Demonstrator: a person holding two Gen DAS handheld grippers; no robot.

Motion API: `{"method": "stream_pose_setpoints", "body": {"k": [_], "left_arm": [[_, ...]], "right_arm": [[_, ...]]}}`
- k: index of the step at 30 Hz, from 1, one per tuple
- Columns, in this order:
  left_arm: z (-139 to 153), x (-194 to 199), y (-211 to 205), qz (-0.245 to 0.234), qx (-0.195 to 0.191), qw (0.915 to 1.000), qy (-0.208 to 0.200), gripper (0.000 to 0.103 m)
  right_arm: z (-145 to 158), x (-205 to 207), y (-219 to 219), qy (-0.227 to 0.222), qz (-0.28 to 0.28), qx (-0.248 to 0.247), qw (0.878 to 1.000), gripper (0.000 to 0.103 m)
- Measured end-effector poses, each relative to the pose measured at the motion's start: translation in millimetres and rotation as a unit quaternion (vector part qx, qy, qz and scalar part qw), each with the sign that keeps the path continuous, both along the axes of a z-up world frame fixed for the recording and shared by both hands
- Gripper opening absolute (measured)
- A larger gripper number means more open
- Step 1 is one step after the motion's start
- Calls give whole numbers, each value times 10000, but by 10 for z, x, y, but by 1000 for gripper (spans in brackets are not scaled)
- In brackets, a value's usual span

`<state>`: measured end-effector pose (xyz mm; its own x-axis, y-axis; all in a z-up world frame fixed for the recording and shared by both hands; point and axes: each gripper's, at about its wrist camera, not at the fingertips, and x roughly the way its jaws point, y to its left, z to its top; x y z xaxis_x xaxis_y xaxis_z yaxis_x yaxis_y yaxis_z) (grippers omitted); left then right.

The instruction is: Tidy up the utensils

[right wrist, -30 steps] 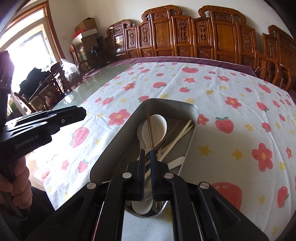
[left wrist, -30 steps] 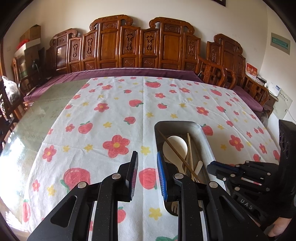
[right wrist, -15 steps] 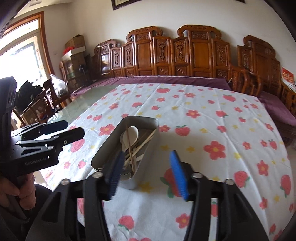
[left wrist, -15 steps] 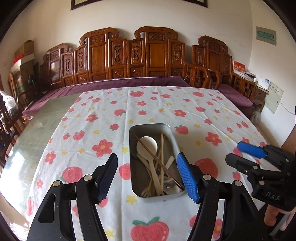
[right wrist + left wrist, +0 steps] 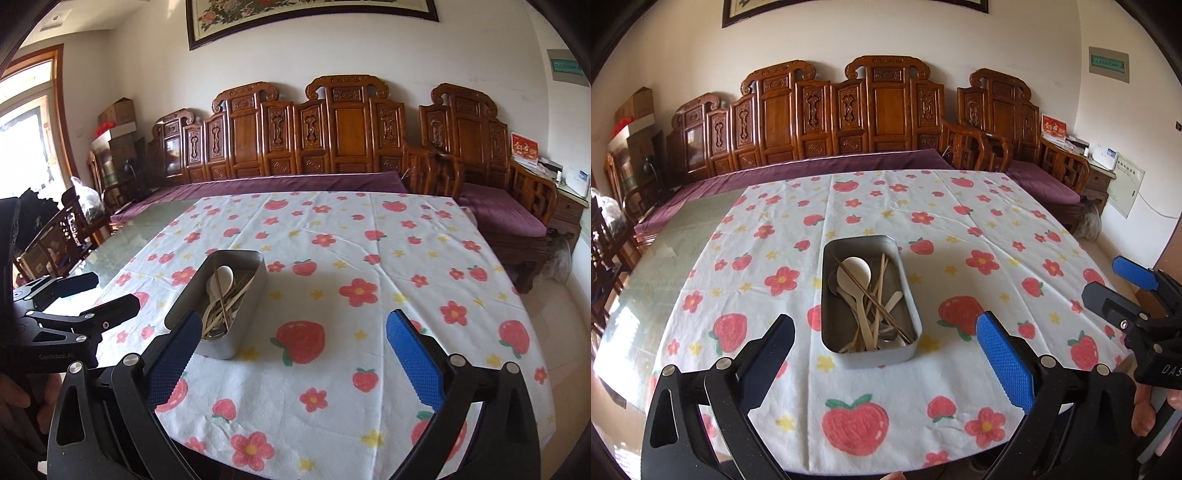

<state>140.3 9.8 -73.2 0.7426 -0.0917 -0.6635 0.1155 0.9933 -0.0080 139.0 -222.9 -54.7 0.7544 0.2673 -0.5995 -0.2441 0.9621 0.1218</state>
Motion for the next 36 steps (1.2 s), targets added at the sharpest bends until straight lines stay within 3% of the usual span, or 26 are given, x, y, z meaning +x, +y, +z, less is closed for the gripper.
{"method": "stream_pose_setpoints", "body": {"k": [7,21,36], "left_arm": [[222,-228,-55,19,-19,9997,-243,95],[1077,-750,-205,-15,-46,9918,-1280,95],[1180,-915,-253,80,-25,9878,-1552,95]], "right_arm": [[256,-284,-115,-353,-203,-123,9991,100],[1013,-741,-244,-1261,-315,9,9915,100],[1119,-846,-307,-1420,-335,53,9893,100]]}}
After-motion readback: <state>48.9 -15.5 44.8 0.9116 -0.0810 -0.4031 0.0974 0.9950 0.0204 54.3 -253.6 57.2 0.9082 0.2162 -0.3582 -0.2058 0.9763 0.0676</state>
